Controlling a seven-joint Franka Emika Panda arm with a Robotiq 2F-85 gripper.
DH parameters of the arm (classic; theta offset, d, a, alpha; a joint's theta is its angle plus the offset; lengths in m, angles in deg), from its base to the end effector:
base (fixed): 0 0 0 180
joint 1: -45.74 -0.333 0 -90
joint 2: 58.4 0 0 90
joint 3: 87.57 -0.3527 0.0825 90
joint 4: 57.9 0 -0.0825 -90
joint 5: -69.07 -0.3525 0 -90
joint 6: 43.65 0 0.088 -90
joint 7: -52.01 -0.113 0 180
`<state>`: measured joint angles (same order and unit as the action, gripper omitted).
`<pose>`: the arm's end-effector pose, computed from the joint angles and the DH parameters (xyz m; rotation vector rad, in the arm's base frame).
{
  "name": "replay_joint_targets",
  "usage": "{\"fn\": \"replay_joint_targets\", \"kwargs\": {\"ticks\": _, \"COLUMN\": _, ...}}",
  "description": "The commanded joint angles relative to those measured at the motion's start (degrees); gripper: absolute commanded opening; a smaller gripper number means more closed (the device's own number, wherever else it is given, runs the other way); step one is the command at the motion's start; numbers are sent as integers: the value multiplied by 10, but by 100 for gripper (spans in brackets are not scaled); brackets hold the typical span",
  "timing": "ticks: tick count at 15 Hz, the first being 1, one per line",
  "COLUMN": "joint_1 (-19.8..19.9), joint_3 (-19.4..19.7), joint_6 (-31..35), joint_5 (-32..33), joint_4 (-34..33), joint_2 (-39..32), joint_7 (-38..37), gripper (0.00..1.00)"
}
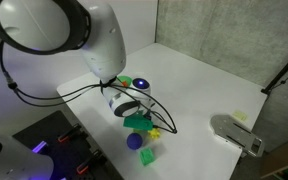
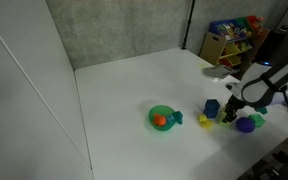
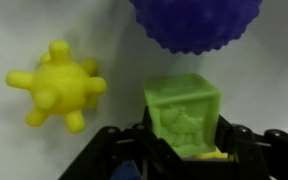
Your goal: Put the two green blocks onto the blue block on the left
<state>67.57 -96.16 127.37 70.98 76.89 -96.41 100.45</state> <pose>0.4829 -0.1059 0.1089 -2.9102 -0.9275 -0.0389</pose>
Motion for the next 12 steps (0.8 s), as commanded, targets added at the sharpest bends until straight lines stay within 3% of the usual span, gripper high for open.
{"fn": "replay_joint_targets", "kwargs": {"ticks": 1, "joint_1": 33, "joint_3": -22, "joint_6": -30, "joint_5": 3, "joint_4": 12, "joint_2": 49, "joint_7": -19, "gripper": 29}}
{"fn": "replay_joint_targets", "kwargs": {"ticks": 6, "joint_1": 41, "joint_3": -25, "joint_6": -100, "joint_5": -15, "joint_4": 21, "joint_2": 114, "joint_7": -15, "gripper": 28}}
{"fn": "replay_joint_targets", "kwargs": {"ticks": 12, "joint_1": 5, "joint_3": 2, "joint_6": -205, "joint_5": -85, "joint_4": 17, "joint_2": 210, "joint_7": -41, "gripper": 28}}
